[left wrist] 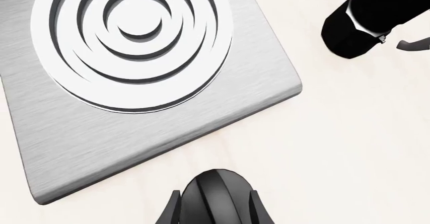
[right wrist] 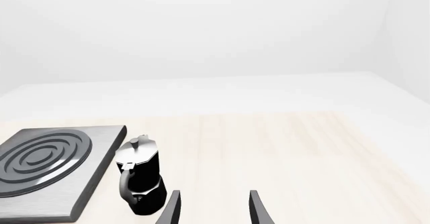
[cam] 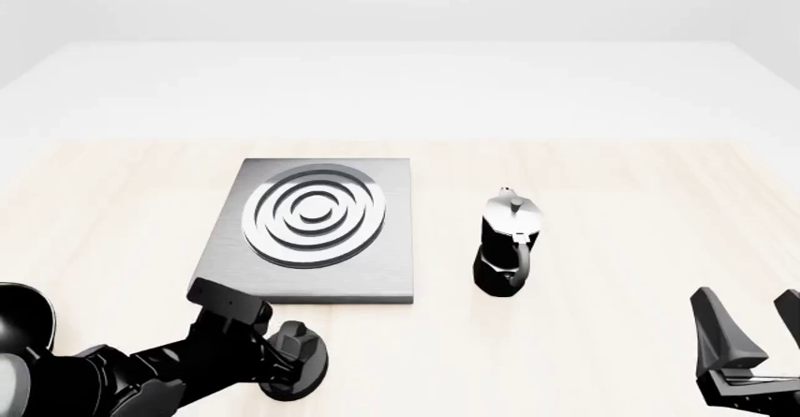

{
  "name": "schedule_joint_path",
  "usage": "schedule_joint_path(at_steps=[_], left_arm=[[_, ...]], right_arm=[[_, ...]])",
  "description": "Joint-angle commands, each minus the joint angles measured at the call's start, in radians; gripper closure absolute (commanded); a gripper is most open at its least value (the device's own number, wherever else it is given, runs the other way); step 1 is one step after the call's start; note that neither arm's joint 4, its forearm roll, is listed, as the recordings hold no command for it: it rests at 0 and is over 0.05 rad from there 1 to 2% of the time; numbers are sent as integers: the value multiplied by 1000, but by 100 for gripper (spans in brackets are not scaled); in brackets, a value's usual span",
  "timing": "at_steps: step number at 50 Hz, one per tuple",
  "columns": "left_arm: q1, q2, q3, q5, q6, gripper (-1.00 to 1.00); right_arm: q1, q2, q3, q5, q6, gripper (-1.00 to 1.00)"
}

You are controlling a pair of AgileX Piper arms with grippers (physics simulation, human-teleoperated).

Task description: Turn on the stove.

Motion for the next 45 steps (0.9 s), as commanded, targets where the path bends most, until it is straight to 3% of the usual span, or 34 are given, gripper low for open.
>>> schedule_joint_path(at_steps=[1, 45], left_arm=[[44, -27, -12, 28, 26, -100], [188, -47, -30, 37, 68, -100]], right_arm=[[1, 4, 0, -2, 2, -100], [7, 45, 0, -31, -1, -100]])
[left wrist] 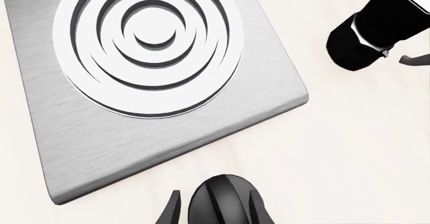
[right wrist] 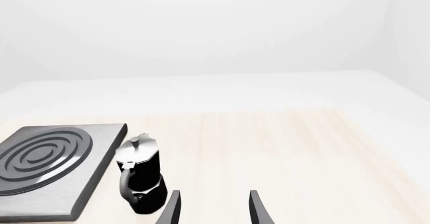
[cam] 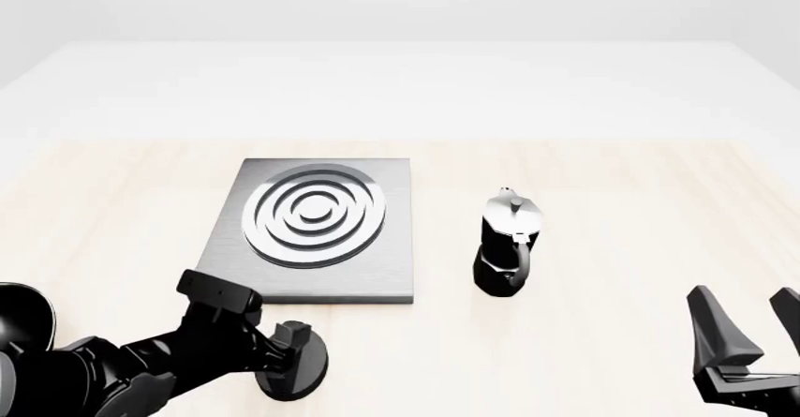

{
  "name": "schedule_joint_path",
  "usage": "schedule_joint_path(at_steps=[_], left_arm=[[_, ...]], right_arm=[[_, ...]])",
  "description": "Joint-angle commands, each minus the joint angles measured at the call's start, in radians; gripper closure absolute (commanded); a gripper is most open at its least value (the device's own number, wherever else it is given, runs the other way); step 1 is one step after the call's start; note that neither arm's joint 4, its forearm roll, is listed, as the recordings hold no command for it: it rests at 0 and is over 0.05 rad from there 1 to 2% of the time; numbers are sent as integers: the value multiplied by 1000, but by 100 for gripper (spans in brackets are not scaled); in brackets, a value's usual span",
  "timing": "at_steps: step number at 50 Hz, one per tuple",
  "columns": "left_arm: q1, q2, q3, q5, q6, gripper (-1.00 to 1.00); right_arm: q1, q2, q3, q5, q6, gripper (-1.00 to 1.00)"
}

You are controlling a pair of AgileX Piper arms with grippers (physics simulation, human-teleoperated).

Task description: Turn on the stove.

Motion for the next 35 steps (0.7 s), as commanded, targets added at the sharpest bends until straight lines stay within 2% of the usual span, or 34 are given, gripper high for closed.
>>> schedule_joint_path(at_steps=[1, 35], left_arm=[[127, -20, -23, 30, 145, -100], [202, -32, -30, 35, 149, -100]], right_arm=[[1, 13, 0, -10, 0, -100], [4, 24, 0, -18, -4, -100]])
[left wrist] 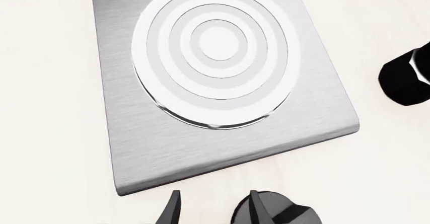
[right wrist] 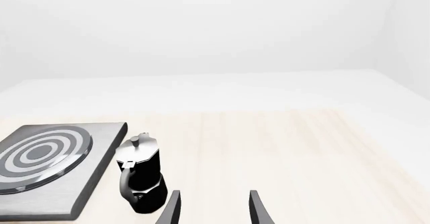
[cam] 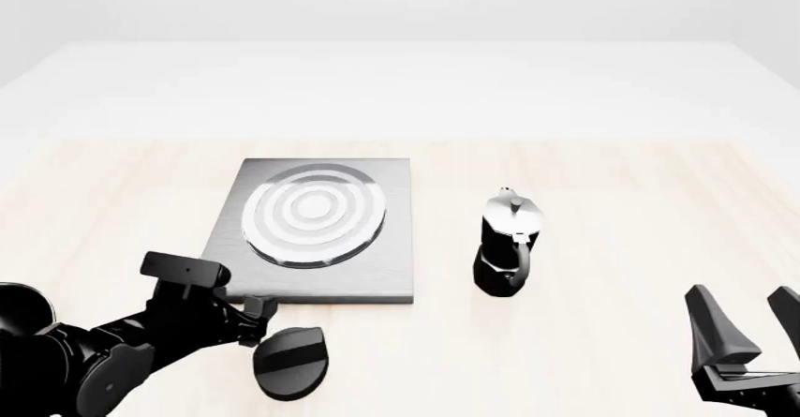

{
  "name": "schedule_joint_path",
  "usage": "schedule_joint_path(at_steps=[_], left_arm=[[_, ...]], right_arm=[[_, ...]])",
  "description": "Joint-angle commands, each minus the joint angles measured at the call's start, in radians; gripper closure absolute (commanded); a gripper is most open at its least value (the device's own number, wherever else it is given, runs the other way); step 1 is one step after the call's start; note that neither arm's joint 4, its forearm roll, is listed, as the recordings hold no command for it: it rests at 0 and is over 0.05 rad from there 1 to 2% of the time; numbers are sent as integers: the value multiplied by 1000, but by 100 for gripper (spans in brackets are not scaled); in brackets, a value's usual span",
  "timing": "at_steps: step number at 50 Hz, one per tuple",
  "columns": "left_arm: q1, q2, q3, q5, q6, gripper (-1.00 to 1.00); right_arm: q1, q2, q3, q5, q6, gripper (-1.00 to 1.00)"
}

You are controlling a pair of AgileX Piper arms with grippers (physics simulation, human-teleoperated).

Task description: Turn on the stove.

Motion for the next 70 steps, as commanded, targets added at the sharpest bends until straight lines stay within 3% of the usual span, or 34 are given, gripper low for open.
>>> schedule_joint_path(at_steps=[1, 14, 20, 35, 45, 47, 57, 64, 70], left_arm=[[46, -4, -5, 7, 35, -100], [57, -41, -15, 34, 38, -100], [84, -164, 12, 67, 80, -100], [92, -333, 52, 147, 103, -100], [10, -544, 78, 233, 38, -100], [26, -589, 92, 238, 63, -100], [9, -794, 134, 323, 16, -100], [-21, -961, 169, 409, -82, -100], [-6, -1076, 173, 493, -108, -100]], right_arm=[[1, 6, 0, -5, -1, -100], [1, 10, 0, -9, -1, -100], [2, -1, 0, 1, -1, -100], [4, -4, 0, 2, -7, -100], [5, -2, 0, 3, -9, -100], [6, 5, 0, -3, -8, -100], [6, 29, 0, -23, -9, -100], [6, 29, 0, -24, -9, -100], [7, 28, 0, -23, -11, -100]])
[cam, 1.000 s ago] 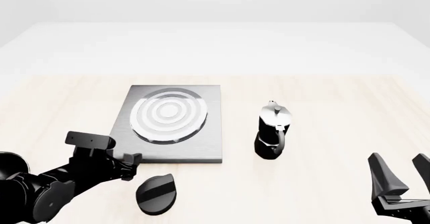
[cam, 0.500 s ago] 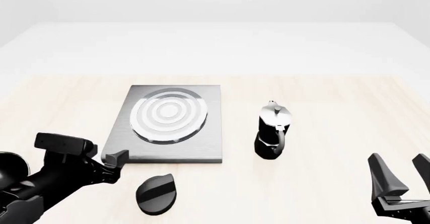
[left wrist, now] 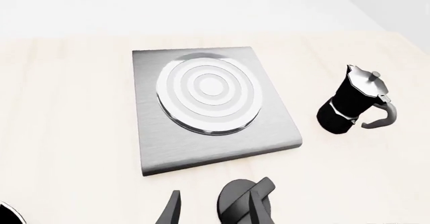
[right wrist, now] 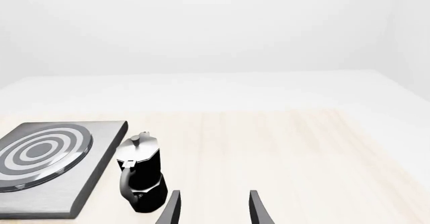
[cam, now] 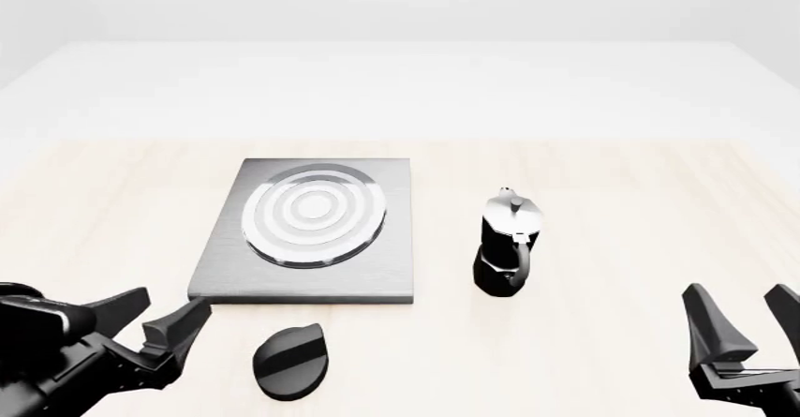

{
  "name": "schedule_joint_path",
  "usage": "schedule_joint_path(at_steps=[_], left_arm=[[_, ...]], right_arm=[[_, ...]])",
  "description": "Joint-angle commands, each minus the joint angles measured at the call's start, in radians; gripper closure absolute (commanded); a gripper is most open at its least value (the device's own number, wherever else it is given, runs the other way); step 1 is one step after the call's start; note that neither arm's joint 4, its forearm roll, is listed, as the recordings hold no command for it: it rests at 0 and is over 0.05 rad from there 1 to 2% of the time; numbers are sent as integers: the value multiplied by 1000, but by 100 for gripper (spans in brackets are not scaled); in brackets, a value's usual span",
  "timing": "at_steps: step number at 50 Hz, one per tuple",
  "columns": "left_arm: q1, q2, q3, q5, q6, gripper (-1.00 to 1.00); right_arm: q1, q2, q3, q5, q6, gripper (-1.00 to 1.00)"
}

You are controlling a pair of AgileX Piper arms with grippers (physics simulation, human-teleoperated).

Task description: Turn on the stove.

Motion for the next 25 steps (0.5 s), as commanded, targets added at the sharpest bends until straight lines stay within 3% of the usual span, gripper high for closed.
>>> schedule_joint_path(at_steps=[1, 10, 25], left_arm=[[-1, -261, 26, 155, -83, -100], [-31, -534, 0, 367, -95, -100], [-25, -548, -10, 357, -1, -100]], right_arm=[[1, 0, 0, 0, -1, -100], [3, -34, 0, 24, 3, -100], [7, -60, 0, 44, 0, -100]])
